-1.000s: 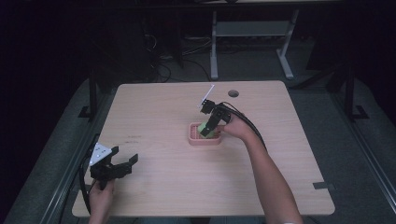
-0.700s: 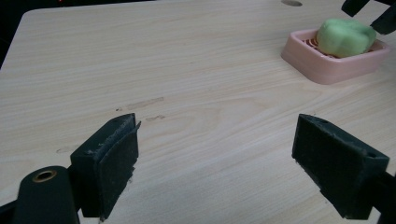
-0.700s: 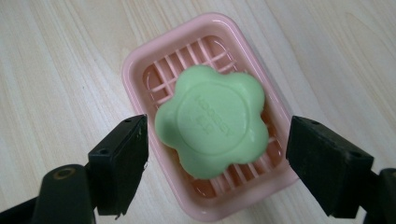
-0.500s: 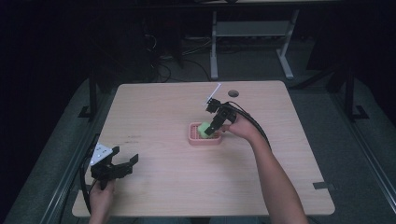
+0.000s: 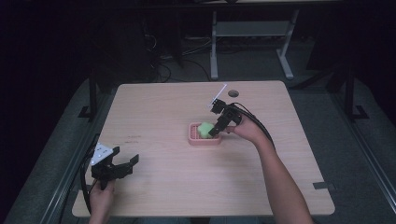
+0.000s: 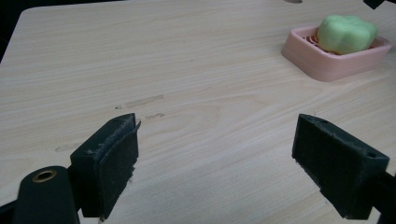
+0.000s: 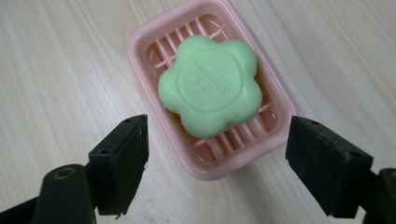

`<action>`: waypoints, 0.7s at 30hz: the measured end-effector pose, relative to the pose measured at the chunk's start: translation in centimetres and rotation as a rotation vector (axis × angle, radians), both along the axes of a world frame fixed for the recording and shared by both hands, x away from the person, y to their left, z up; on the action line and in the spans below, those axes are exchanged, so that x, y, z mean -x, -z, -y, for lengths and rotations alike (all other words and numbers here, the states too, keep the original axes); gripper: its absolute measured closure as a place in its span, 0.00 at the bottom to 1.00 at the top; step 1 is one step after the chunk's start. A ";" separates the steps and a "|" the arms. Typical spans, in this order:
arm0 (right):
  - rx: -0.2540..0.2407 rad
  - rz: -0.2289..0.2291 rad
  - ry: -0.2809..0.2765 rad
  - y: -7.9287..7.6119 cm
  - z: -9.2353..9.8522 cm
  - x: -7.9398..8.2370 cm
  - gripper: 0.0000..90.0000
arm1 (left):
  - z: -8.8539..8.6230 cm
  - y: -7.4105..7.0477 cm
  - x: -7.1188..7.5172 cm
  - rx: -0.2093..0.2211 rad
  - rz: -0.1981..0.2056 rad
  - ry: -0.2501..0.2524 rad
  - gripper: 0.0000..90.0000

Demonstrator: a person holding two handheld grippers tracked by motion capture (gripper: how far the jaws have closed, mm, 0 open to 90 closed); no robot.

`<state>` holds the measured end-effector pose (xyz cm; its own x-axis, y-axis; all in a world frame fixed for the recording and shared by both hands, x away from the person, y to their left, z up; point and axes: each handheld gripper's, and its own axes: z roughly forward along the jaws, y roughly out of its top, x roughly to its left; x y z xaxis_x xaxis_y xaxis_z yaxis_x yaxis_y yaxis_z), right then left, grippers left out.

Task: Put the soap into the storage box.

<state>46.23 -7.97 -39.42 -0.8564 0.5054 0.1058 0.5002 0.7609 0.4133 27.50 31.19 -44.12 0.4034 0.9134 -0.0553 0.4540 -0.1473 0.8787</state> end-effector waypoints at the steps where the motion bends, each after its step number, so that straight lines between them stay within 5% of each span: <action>1: 0.000 -0.001 0.001 0.0 0.2 0.1 0.23 | 0.0 0.0 0.0 0.000 0.000 -0.001 0.16; 21: -0.028 -0.010 0.027 -0.3 2.8 1.6 0.24 | 0.0 0.0 0.0 -0.005 0.005 -0.005 0.16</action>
